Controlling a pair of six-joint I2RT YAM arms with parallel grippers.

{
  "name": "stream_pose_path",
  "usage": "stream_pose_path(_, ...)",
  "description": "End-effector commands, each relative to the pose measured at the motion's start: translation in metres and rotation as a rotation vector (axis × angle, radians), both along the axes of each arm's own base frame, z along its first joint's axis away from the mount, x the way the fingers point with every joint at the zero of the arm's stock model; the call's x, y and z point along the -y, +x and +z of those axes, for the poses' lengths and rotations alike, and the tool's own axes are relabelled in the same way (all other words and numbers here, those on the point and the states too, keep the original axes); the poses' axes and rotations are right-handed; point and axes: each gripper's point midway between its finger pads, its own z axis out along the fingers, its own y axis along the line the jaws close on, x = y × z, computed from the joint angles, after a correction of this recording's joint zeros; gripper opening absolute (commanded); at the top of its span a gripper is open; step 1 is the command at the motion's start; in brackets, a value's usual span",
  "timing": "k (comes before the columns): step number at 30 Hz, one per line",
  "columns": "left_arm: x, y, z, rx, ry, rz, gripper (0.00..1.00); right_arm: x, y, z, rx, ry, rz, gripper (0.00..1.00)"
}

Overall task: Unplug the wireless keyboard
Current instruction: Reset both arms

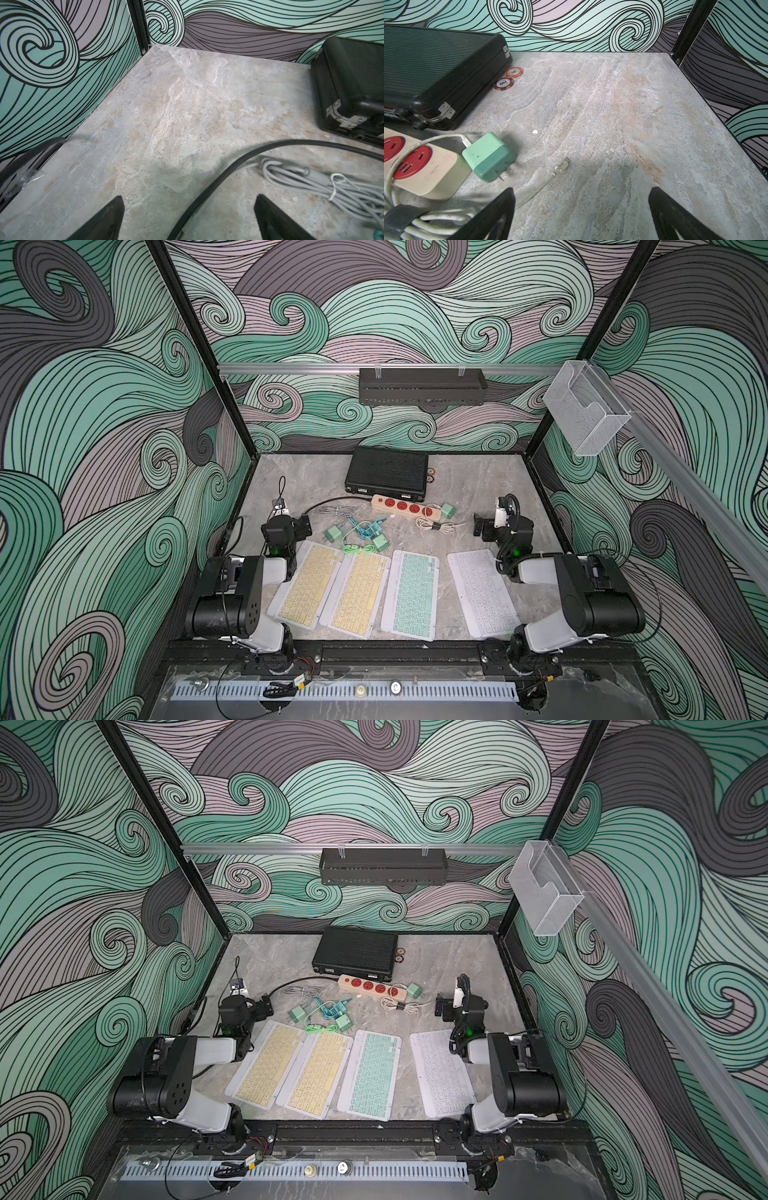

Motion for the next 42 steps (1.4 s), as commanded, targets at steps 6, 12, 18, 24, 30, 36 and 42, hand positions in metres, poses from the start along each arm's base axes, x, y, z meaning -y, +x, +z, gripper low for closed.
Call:
stream_pose_path(6,-0.007,0.009,0.008,-0.002,0.005,0.049,0.99,0.001,0.005,0.009,0.022,0.007,-0.008,0.99)
stream_pose_path(12,-0.007,0.004,0.010,0.026,0.005,0.049,0.99,0.001,0.005,0.009,0.023,0.007,-0.009,1.00)
stream_pose_path(18,-0.003,-0.011,0.017,0.120,0.002,0.022,0.99,0.001,0.005,0.009,0.022,0.007,-0.011,1.00)
stream_pose_path(24,-0.009,0.009,0.008,-0.004,0.020,0.073,0.99,0.002,0.005,0.009,0.023,0.007,-0.011,1.00)
stream_pose_path(30,-0.009,0.008,0.009,0.002,0.015,0.073,0.99,0.001,0.005,0.009,0.023,0.007,-0.010,0.99)
stream_pose_path(36,-0.009,0.008,0.009,0.000,0.014,0.072,0.98,0.002,0.005,0.009,0.023,0.007,-0.011,0.99)
stream_pose_path(42,-0.009,0.008,0.009,0.001,0.014,0.073,0.99,0.002,0.005,0.009,0.023,0.007,-0.011,1.00)
